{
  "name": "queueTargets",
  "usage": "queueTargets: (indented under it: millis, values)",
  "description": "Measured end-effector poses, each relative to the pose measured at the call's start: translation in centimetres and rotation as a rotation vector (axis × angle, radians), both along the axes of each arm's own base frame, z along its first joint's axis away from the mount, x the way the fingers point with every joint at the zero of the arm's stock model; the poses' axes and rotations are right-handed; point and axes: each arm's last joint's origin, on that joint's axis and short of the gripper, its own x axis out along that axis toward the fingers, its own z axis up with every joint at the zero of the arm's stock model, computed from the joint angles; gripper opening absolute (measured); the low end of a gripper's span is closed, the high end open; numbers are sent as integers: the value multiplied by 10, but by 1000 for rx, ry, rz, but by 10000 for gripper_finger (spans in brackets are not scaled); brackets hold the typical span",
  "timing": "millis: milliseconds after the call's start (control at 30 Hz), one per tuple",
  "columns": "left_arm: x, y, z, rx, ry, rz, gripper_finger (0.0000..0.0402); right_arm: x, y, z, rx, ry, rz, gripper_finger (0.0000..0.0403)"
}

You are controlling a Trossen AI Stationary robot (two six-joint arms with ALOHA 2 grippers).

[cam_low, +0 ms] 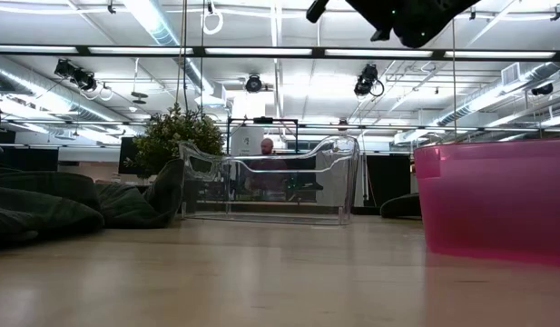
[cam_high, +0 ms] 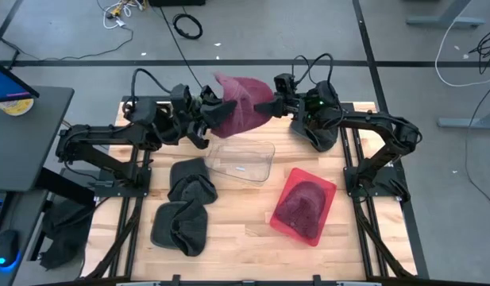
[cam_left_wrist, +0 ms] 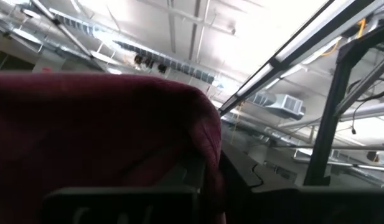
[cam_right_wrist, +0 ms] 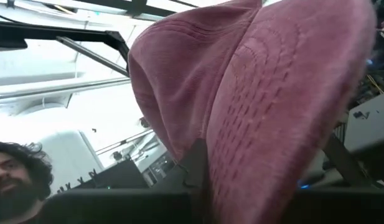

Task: Pick & Place hat
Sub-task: Put the red cap into the red bin

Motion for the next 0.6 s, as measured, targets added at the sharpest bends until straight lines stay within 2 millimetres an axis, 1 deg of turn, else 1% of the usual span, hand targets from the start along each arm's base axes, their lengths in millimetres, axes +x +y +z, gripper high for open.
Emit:
queueTargets:
  millis: [167,267,400,600]
  values:
    - [2,1,-5,-11,54,17,68,0,0,0,-3,3,0,8]
    - [4,1,-7,16,85,32,86,-3,-1,2,-5,14,21,6]
    - [3,0,-8,54,127,50,110,-18,-5,14,-32,31,49,6]
    - [-8,-1,-7,102,197,70,161,-50,-8,32,-71,157,64,6]
